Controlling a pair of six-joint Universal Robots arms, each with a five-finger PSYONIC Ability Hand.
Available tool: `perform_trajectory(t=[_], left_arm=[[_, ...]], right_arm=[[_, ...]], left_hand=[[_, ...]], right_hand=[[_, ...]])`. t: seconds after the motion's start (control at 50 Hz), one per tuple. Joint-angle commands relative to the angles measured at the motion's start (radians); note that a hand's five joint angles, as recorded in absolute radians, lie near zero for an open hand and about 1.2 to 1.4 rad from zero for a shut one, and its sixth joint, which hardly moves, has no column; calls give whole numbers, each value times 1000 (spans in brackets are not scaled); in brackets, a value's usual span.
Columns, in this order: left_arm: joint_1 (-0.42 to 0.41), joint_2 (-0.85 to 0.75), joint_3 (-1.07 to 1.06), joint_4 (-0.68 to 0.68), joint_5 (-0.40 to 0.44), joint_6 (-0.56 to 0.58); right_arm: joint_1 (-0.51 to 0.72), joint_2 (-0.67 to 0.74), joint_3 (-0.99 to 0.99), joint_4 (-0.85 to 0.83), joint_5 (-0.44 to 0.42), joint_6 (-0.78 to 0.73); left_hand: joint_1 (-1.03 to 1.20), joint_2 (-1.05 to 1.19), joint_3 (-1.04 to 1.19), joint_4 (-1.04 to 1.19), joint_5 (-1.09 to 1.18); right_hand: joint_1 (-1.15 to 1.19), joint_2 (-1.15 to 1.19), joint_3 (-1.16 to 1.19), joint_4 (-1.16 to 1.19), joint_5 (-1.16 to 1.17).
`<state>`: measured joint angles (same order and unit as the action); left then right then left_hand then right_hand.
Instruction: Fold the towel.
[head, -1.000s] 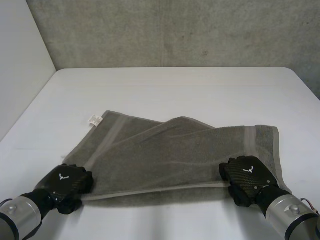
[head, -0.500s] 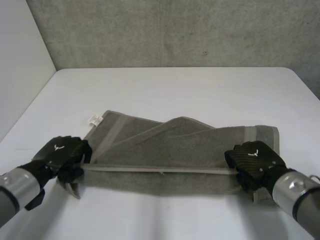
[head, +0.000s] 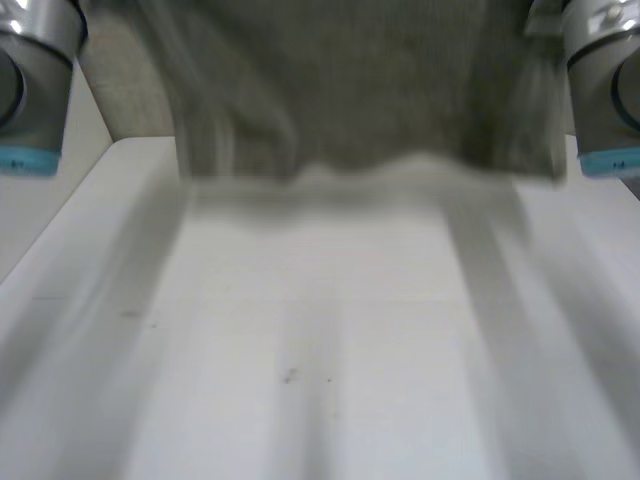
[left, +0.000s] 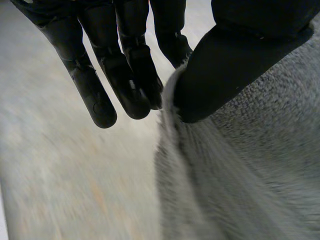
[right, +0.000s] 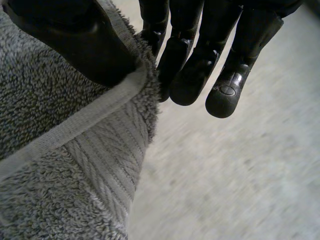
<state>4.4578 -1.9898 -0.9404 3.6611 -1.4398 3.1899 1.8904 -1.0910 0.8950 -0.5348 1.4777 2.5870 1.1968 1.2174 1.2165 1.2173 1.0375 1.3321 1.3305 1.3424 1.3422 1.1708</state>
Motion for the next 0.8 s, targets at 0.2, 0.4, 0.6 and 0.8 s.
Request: perform_trajectory(t=[0.2,0.4,0.6,0.8], left_arm=[[6,9,-441,-27,-2,-10],[9,-55,-737,-9,59,200],[24,-47,-871,-18,62,354],[64,-1,-910,-13,59,346]], right_arm=[[-5,9,289,279,-85,51],[-5,138,513,242,-142,10],[-19,142,634,248,-111,-13],[-73,115,679,249,-39,214]], left_hand=[[199,179,180,179,184],[199,179,180,179,184],[199,179,180,179,184],[199,179,180,179,184]], right_hand=[[64,66,54,54,51],[64,66,54,54,51],[-478,-477,-489,-489,-492],[-918,-917,-929,-928,-932]])
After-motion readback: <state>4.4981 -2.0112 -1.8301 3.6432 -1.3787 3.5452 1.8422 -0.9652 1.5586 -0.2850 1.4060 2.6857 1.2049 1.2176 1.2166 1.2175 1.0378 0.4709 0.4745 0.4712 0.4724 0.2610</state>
